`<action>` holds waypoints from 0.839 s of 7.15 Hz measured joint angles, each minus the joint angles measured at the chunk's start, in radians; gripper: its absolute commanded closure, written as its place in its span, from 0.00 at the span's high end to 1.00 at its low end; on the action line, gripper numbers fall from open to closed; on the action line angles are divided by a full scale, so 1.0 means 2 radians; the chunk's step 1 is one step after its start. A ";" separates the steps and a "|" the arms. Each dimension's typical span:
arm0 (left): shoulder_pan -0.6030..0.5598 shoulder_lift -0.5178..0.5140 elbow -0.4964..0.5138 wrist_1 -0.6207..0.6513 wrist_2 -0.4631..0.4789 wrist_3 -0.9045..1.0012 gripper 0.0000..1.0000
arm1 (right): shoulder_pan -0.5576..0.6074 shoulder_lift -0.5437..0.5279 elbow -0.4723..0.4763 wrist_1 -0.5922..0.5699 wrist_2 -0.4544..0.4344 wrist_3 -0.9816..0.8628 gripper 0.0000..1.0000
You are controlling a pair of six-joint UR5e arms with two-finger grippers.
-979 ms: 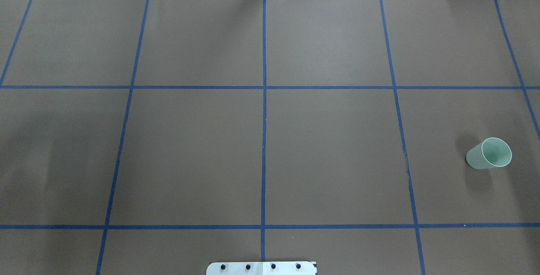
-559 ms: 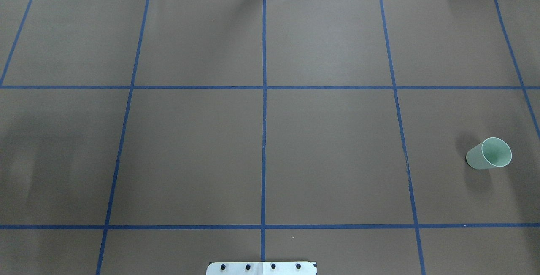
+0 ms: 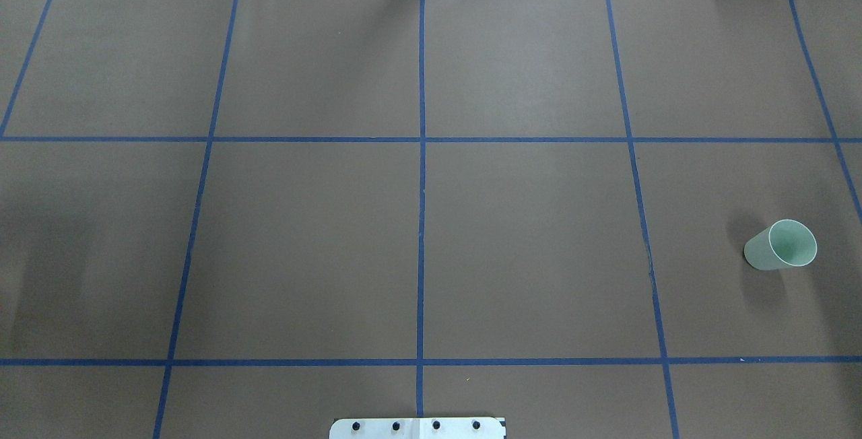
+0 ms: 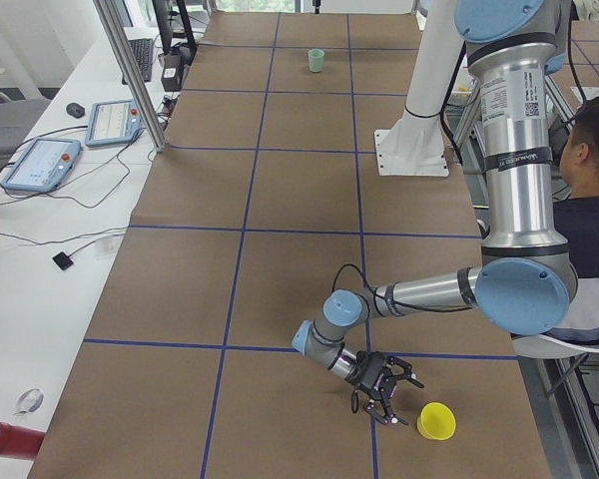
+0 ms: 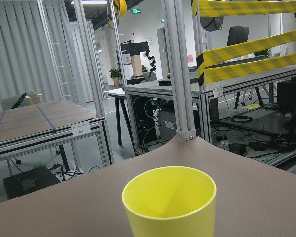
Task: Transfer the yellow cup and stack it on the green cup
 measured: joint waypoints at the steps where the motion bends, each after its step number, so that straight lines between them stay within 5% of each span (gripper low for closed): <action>1: 0.001 0.001 0.018 -0.014 -0.004 -0.003 1.00 | 0.000 0.000 0.000 0.000 0.000 0.000 1.00; 6: 0.005 0.006 0.068 -0.035 -0.055 -0.007 1.00 | 0.000 0.000 0.001 0.000 0.011 0.000 1.00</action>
